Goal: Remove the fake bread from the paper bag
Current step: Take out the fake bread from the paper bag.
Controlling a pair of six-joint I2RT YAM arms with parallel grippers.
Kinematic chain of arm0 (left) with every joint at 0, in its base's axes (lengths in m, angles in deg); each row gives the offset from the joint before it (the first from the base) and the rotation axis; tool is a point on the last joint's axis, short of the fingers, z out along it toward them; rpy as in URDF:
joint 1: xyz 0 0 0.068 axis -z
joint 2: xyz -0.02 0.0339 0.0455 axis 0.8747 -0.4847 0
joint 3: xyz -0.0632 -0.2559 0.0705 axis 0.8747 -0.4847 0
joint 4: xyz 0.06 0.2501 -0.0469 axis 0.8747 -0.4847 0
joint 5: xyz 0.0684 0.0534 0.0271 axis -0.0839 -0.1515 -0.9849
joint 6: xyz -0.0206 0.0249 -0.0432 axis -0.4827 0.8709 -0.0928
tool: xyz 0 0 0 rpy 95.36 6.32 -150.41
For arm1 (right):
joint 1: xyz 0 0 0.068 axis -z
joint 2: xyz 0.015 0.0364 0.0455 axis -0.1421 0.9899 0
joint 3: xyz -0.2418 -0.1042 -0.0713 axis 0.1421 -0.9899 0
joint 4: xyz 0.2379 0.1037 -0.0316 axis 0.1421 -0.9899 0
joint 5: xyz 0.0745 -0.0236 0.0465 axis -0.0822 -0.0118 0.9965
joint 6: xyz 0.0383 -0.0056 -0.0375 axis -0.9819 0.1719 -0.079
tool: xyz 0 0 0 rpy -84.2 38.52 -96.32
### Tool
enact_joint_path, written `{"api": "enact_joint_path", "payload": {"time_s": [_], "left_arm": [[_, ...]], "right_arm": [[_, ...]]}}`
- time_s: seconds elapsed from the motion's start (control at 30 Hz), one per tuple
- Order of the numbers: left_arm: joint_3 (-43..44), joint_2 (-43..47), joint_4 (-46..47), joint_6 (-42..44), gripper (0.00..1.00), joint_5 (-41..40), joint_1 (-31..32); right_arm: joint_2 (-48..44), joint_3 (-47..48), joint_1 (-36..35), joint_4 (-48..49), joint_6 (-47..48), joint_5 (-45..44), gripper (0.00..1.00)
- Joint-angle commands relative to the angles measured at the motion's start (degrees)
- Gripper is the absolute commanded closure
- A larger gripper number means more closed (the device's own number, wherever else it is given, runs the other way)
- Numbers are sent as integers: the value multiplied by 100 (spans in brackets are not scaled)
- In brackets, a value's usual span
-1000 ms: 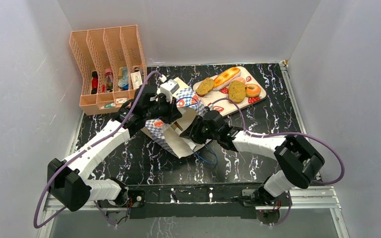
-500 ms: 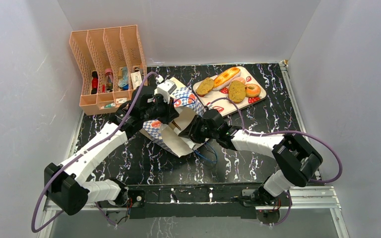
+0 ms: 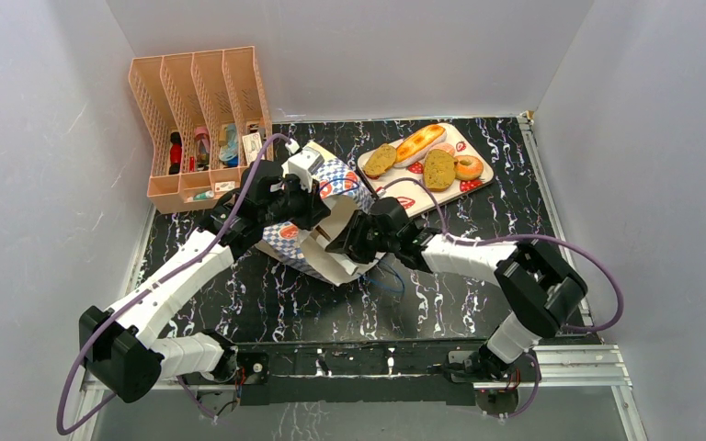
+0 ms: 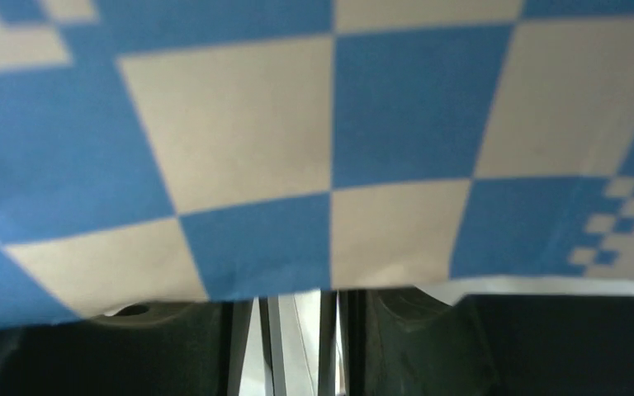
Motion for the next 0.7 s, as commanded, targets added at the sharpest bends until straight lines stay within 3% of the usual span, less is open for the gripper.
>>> {"api": "enact_joint_path", "payload": {"time_s": [0.0, 0.17, 0.37, 0.67], "left_arm": [[87, 125, 194, -209, 100, 742, 53], [116, 155, 193, -227, 100, 764, 49], [121, 215, 127, -212, 100, 660, 50], [-161, 458, 38, -227, 100, -303, 51]], "right_arm": [[298, 582, 44, 341, 81, 83, 61], [615, 858, 42, 266, 120, 162, 60], [614, 843, 40, 349, 32, 204, 100], [-276, 385, 131, -74, 205, 49, 100]]}}
